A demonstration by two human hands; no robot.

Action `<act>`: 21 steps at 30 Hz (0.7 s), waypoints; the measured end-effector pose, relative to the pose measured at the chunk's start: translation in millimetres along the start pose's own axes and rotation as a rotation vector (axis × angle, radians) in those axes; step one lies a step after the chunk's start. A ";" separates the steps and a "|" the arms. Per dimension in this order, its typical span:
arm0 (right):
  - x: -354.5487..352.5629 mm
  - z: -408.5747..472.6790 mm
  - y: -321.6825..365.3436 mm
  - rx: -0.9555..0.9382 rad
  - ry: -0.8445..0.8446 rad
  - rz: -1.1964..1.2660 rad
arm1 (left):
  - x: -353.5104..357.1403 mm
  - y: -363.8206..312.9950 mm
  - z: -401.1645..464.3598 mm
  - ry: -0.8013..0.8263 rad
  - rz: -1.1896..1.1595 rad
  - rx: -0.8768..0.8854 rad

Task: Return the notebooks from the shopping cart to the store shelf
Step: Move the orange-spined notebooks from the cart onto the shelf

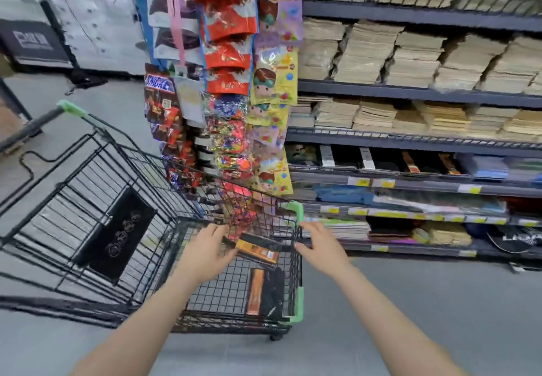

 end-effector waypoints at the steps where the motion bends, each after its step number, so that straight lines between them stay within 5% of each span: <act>1: 17.2 5.2 3.7 0.005 0.032 0.020 | 8.9 7.8 -0.9 0.026 -0.004 -0.019; 8: 130.7 51.3 -0.1 0.128 0.193 0.176 | 83.0 53.3 16.2 0.200 -0.113 -0.107; 21: 294.7 125.5 -91.6 0.660 0.377 0.288 | 312.9 71.0 85.8 0.736 -0.319 -0.203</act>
Point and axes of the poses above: each hand's wrist, its own z-axis towards the middle knuckle, its own x-axis out of the palm, y = z × x, the point moved 5 cm from there along z, towards the middle knuckle, and after that the axes turned 1 degree about -z, right-handed, at the moved point
